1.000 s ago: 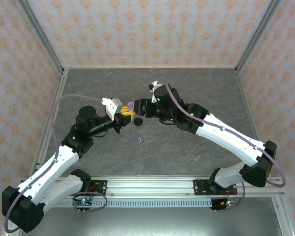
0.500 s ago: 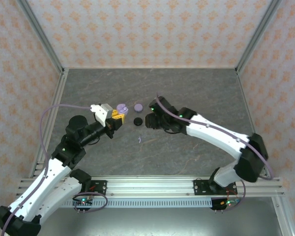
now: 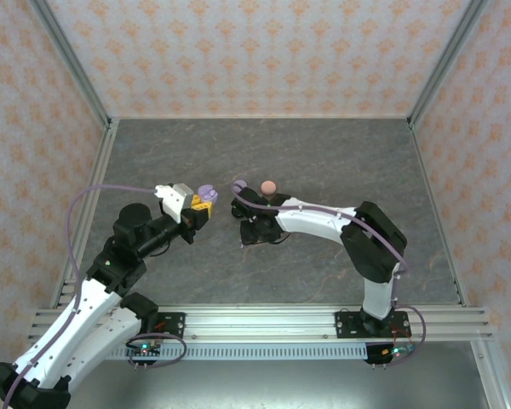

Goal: Insert the wireless bluetooth earbuds into the charging case

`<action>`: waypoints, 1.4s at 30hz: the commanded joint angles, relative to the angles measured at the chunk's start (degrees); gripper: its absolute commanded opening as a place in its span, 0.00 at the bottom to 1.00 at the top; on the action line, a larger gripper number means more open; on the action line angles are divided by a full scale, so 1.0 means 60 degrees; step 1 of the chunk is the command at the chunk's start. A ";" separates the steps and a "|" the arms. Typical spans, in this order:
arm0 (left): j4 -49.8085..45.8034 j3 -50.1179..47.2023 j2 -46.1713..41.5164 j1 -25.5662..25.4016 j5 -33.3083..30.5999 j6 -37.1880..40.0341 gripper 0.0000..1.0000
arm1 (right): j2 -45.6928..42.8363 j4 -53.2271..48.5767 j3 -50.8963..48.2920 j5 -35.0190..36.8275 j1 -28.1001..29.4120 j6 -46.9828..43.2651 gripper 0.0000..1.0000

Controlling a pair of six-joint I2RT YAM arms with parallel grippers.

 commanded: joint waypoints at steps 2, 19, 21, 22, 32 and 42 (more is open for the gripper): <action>-0.0043 -0.0084 -0.0157 -0.0050 -0.0228 0.0218 0.00 | 0.0279 0.0138 0.0330 -0.0094 0.0015 -0.0136 0.46; 0.0008 -0.0084 -0.0062 -0.0060 -0.0255 0.0199 0.00 | 0.0663 0.0667 0.0302 -0.0312 0.0009 -0.0109 0.46; 0.0018 -0.0086 -0.0054 -0.0060 -0.0251 0.0199 0.00 | 0.0703 0.0708 0.0296 -0.0339 0.0015 -0.0111 0.46; 0.0022 -0.0084 -0.0055 -0.0056 -0.0249 0.0197 0.00 | 0.0715 0.0733 0.0320 -0.0329 0.0013 -0.0109 0.46; 0.0015 -0.0113 -0.0051 -0.0059 -0.0279 0.0211 0.00 | 0.0866 0.0898 0.0417 -0.0341 0.0015 -0.0110 0.46; 0.0033 -0.0158 -0.0047 -0.0060 -0.0287 0.0198 0.00 | 0.1160 0.0984 0.0584 -0.0501 0.0025 -0.0142 0.47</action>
